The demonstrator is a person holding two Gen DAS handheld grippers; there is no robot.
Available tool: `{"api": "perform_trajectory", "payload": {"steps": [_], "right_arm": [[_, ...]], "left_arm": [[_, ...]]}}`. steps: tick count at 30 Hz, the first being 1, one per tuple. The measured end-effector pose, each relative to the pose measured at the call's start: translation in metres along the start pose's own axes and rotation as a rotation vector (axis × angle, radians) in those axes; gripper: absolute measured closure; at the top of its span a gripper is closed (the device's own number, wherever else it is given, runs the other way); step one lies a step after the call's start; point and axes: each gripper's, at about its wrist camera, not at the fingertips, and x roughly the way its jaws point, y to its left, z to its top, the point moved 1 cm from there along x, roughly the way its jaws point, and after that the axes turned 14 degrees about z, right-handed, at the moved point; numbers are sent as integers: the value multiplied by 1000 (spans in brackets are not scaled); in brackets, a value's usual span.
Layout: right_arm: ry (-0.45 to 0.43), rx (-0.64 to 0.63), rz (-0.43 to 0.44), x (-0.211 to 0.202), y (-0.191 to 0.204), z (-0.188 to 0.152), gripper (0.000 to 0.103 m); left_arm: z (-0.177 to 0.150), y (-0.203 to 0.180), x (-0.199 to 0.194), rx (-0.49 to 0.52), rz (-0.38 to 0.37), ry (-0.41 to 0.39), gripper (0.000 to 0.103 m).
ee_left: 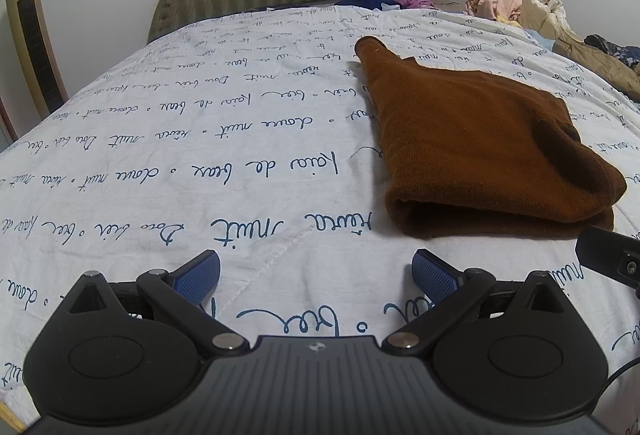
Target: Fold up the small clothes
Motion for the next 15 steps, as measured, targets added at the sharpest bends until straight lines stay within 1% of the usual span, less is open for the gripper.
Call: {"api": "perform_trajectory", "payload": {"steps": [15], "right_arm": [[2,1,1,1,-1,-1,0]], "left_arm": [[-1,1,0,-3,1,0,0]]}}
